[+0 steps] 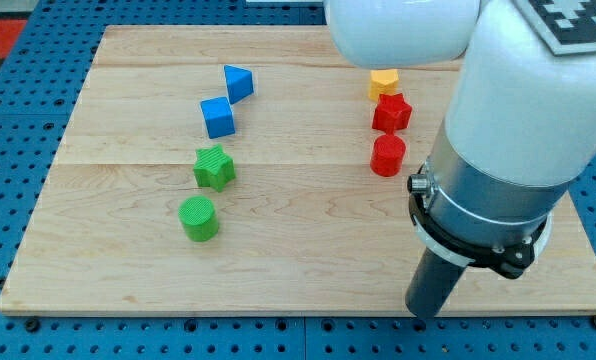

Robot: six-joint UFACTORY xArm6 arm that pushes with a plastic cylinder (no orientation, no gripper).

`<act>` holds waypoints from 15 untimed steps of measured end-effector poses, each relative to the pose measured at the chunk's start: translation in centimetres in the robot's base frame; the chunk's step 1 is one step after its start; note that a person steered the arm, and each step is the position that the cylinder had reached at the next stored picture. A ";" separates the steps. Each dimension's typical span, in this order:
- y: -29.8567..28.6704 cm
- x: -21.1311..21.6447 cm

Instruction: Place the red star to the left center

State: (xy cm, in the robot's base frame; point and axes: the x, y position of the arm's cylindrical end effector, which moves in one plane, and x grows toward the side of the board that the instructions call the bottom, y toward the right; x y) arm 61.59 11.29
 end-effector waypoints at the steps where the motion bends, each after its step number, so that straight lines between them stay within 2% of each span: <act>1: 1.3 0.3; 2: 1.2 0.2; 3: 1.2 -1.7; 5: 4.6 -11.1; 8: 4.5 -25.1; 9: 3.5 -28.5; 11: 0.5 -25.3; 13: 1.9 -21.3; 15: -4.2 -21.3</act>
State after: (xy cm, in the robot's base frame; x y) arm 40.29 7.07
